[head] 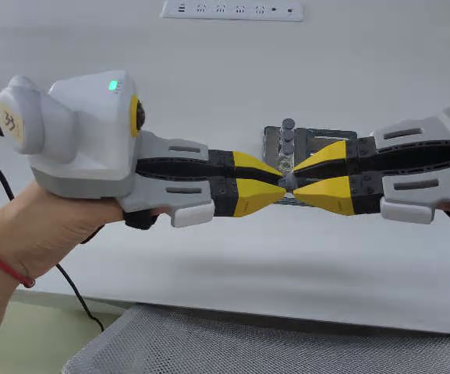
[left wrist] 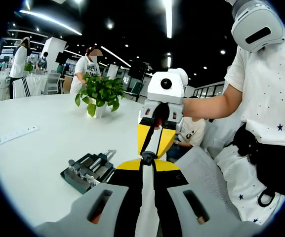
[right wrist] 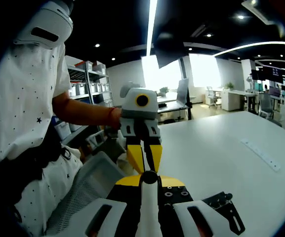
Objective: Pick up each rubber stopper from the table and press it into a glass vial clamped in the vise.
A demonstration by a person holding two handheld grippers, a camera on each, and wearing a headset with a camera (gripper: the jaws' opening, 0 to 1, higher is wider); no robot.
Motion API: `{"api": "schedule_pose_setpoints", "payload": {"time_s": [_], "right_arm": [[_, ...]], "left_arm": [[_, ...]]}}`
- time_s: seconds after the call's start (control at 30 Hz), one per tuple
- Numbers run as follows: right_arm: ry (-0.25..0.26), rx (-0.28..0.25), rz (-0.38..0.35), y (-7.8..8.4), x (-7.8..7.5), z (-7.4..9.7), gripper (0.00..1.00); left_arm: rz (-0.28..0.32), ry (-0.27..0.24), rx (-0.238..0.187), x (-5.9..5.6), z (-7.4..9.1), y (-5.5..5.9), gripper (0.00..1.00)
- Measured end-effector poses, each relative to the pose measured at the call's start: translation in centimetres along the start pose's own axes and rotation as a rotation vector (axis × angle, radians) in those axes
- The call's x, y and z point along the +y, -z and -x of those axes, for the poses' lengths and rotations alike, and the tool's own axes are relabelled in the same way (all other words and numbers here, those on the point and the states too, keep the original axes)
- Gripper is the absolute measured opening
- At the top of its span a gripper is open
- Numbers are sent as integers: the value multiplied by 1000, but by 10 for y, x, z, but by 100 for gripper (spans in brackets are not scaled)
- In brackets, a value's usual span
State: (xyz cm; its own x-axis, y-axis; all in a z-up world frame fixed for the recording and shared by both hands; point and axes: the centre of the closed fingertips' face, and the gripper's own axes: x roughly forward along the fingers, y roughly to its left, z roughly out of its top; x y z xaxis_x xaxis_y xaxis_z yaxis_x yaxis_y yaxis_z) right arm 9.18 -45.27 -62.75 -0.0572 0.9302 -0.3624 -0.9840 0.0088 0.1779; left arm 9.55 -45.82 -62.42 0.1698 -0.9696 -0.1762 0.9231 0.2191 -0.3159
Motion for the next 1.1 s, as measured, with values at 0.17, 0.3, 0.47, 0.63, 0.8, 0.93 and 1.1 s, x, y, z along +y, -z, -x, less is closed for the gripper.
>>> {"api": "schedule_pose_setpoints", "payload": {"time_s": [0.17, 0.3, 0.47, 0.63, 0.8, 0.93, 1.1], "right_arm": [[3, -5, -1, 0, -1, 1, 7], [3, -1, 5, 0, 1, 1, 7], [6, -9, -2, -1, 0, 2, 7], [6, -9, -22, -2, 0, 2, 6], [12, -4, -29, 0, -2, 3, 6], [17, 3, -41, 1, -4, 3, 6], [16, 28, -53, 3, -6, 2, 6]], "left_arm": [[-2, 2, 0, 0, -1, -1, 3], [0, 4, 4, -1, -1, 1, 3], [-2, 3, -1, -1, -1, 0, 3], [-4, 4, 1, -1, -1, -1, 3], [-13, -3, -2, 0, -1, 0, 4], [-21, -11, -7, 2, -2, -1, 4], [-21, -20, -28, 3, -3, -3, 6]]}}
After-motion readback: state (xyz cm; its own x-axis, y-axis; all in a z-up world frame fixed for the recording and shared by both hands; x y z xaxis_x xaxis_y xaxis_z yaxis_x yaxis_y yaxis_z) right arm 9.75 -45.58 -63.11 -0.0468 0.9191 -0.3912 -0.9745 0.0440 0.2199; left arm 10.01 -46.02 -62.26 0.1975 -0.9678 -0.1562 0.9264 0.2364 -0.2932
